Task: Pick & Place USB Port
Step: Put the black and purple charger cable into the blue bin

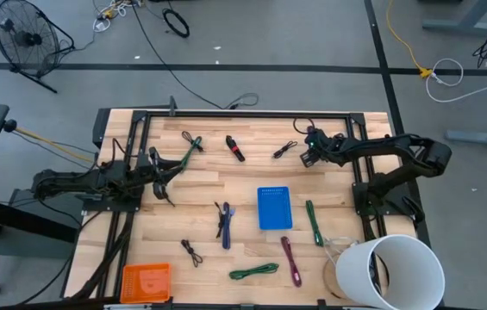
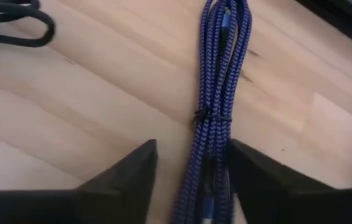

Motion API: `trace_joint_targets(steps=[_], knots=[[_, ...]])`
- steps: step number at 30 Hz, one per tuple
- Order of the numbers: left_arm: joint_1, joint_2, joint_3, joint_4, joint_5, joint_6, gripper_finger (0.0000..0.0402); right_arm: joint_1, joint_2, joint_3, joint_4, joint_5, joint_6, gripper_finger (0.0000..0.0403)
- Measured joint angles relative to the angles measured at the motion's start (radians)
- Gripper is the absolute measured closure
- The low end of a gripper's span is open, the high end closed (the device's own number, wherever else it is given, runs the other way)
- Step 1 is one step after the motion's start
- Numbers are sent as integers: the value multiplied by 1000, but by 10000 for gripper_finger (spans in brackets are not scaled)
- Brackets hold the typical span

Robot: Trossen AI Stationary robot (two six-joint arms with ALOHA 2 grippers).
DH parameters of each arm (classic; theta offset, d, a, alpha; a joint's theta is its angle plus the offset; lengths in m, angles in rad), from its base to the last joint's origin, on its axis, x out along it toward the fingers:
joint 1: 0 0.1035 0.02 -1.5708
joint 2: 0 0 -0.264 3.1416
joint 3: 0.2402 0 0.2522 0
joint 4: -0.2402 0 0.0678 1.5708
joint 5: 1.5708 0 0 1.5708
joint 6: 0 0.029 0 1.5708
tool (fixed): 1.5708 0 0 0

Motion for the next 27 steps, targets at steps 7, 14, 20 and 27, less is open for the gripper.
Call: trace_joint_targets(steps=[7, 14, 20, 27], knots=[[0, 0, 0, 0, 0, 0, 289, 0, 2, -1, 2, -28, -17, 381], [0, 0, 0, 0, 0, 0, 289, 6, -27, 15, -14, -42, -24, 383], [0, 0, 0, 0, 0, 0, 289, 96, -155, 101, -146, -120, -43, 383], [0, 0, 0, 0, 0, 0, 289, 344, -322, 231, -319, -123, 50, 383]])
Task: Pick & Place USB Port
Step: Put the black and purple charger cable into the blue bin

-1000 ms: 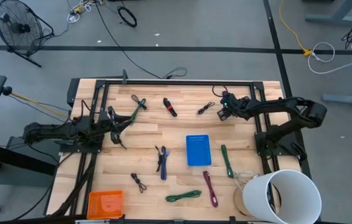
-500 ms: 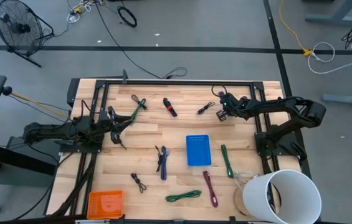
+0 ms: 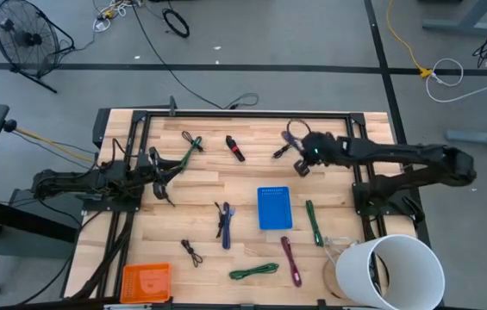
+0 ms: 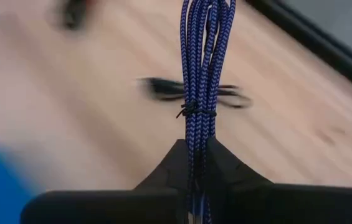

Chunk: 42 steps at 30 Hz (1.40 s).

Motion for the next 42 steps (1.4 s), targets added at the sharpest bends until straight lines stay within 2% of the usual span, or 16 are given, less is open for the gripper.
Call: trace_joint_targets(steps=[4, 7, 11, 15, 23, 32, 35, 39, 42], knots=[[0, 0, 0, 0, 0, -1, 289, 215, -41, 41, 18, -7, 106, 383], [0, 0, 0, 0, 0, 0, 289, 386, -27, 42, 48, 36, 198, 385], [0, 0, 0, 0, 0, 0, 289, 581, 38, 42, 112, 141, 336, 386], [0, 0, 0, 0, 0, 1, 289, 705, 142, 42, 238, 216, 399, 386], [0, 0, 0, 0, 0, 2, 289, 727, 303, 42, 476, 248, 325, 386], [0, 0, 0, 0, -3, 13, 289, 722, 312, 42, 466, 302, 350, 386], [0, 0, 0, 0, -3, 13, 289, 722, 312, 42, 445, 361, 440, 386], [0, 0, 0, 0, -3, 13, 289, 727, 320, 42, 410, 376, 479, 386], [0, 0, 0, 0, -3, 12, 289, 736, 332, 42, 375, 454, 551, 387]])
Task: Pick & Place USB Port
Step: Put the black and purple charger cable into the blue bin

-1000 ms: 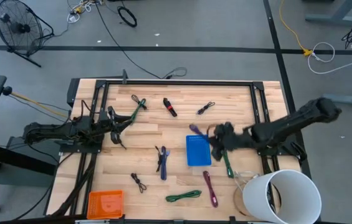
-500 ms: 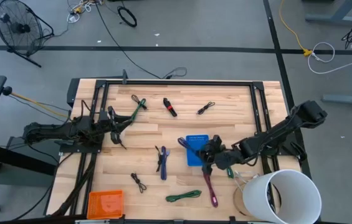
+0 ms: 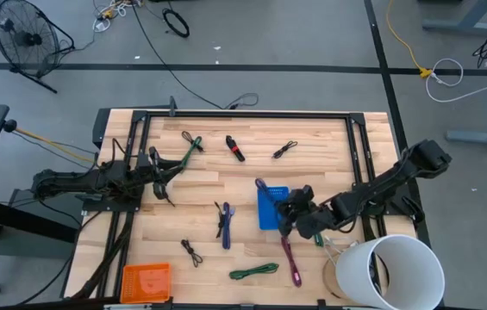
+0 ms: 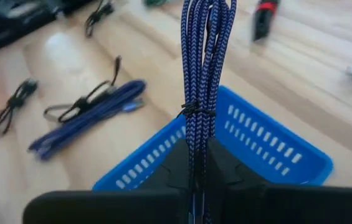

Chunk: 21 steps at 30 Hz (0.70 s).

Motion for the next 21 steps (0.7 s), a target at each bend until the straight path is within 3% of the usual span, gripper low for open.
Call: trace_joint_targets(steps=[5, 21], knots=[[0, 0, 0, -3, 0, -5, 289, -2, 25, 0, -2, 38, 47, 387], [0, 0, 0, -5, 0, -5, 289, 16, 48, 0, -13, -13, 82, 387]])
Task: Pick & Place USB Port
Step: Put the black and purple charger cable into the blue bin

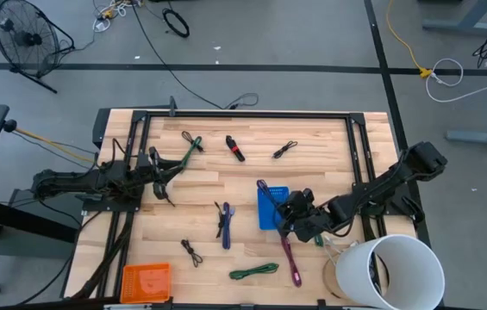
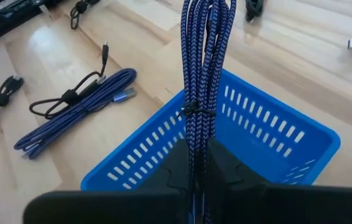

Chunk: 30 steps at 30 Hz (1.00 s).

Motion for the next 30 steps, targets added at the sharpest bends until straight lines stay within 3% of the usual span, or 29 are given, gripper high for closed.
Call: trace_joint_targets(steps=[16, 25, 30], knots=[[0, 0, 0, -1, 0, 1, 289, -33, 66, 1, 48, -68, -19, 386], [0, 0, 0, -1, 0, 1, 289, -43, 66, 1, 43, -123, -36, 365], [0, 0, 0, -1, 0, 1, 289, -49, 66, 1, 43, -132, -53, 330]])
